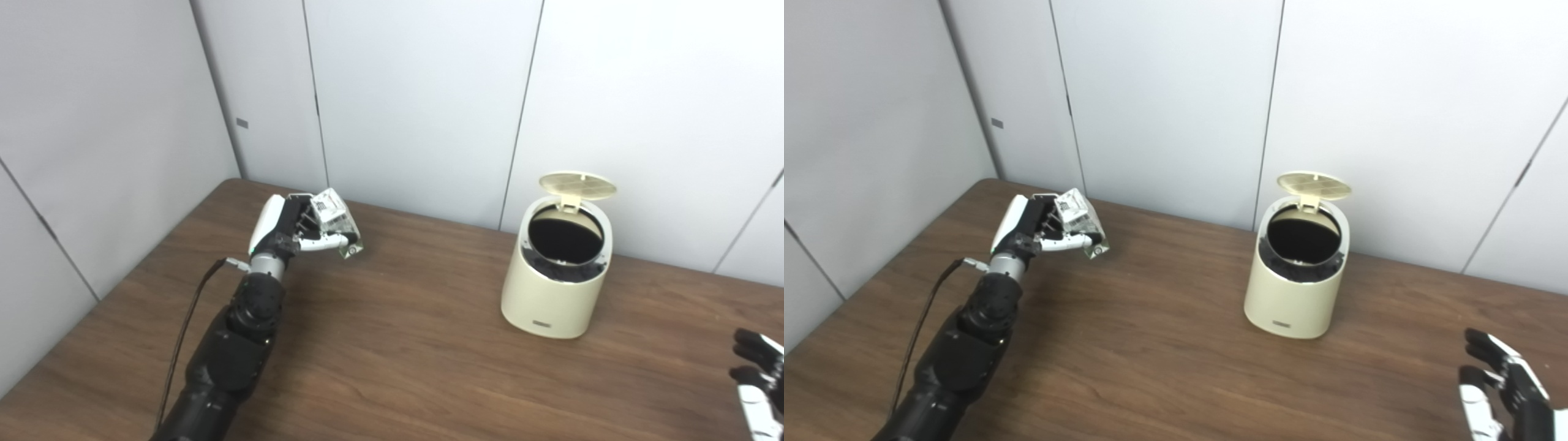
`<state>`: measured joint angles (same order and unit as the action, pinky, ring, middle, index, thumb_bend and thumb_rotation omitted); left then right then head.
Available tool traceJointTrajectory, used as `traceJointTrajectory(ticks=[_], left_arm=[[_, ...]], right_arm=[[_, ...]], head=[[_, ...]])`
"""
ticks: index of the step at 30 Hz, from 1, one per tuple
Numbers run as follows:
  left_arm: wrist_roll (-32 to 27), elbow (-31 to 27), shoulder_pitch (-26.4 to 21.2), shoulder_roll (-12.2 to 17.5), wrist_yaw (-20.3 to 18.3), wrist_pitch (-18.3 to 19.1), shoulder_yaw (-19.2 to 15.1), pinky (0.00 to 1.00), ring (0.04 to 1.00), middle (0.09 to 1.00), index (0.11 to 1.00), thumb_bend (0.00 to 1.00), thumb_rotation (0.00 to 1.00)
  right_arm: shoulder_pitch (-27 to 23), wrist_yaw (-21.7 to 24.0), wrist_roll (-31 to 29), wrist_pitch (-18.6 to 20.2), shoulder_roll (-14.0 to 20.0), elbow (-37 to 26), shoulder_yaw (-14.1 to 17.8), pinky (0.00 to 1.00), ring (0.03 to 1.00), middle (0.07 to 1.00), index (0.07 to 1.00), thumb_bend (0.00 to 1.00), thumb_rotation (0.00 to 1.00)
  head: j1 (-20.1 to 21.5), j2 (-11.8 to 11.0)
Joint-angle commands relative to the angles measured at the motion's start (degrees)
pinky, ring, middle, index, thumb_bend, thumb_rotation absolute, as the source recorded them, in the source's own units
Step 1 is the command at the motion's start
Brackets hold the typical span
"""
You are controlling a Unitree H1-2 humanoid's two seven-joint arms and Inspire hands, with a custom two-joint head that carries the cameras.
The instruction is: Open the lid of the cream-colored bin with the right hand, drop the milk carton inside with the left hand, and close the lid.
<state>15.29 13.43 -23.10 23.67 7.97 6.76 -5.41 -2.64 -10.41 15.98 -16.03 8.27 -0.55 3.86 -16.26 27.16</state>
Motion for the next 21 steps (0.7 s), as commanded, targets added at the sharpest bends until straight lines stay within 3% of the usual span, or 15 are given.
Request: traceJointTrajectory(ticks=[1,3,6,10,14,16,21], left_arm=[[0.23,-4.69,-1.79,1.08,0.17,-0.44,-0.81,0.47,0.534,0.533,0.438,0.51,0.0],[-0.03,-6.89,-1.31,0.9,-0.57,0.16,-0.85,0.48,0.55,0.536,0.436,0.51,0.0],[-0.06,-9.53,-1.01,1.17,-1.95,1.17,-0.81,0.47,0.534,0.533,0.438,0.51,0.0],[0.6,-13.84,-0.62,1.74,-4.28,3.14,-0.58,0.38,0.448,0.508,0.46,0.52,0.0],[-0.48,-18.11,-0.51,1.18,-6.62,4.73,-0.8,0.34,0.417,0.5,0.468,0.52,0.0],[-2.11,-19.88,-0.7,0.55,-7.89,4.45,-0.87,0.3,0.373,0.48,0.477,0.52,0.0],[-4.02,-24.31,-0.7,-1.05,-9.36,3.6,-0.32,0.28,0.35,0.47,0.483,0.52,0.0]], right_arm=[[0.37,-1.17,1.91,0.35,-1.74,-0.15,-0.76,0.66,0.763,0.783,0.761,0.08,0.42],[0.33,-1.42,2.61,0.97,-2.37,-0.53,-1.01,0.66,0.766,0.783,0.764,0.08,0.09],[0.11,-1.6,3.38,1.09,-3.04,-0.41,-1.5,0.68,0.778,0.789,0.768,0.08,0.02],[0.04,-2.31,5.79,1.9,-3.71,-0.51,-2.11,0.66,0.769,0.783,0.767,0.08,0.01],[-0.19,-2.03,5.99,2.48,-4.21,-0.26,-2.36,0.66,0.774,0.789,0.77,0.09,0.09],[-0.48,-2.0,6.1,2.9,-4.43,0.09,-2.44,0.67,0.778,0.793,0.775,0.1,0.08],[-1.03,-2.6,7.29,4.07,-4.61,0.93,-2.71,0.67,0.774,0.79,0.778,0.1,0.16]], head=[[1.45,0.22],[2.43,0.28],[4.57,0.67],[6.86,1.13],[7.85,1.32],[8.67,1.33],[9.31,1.19]])
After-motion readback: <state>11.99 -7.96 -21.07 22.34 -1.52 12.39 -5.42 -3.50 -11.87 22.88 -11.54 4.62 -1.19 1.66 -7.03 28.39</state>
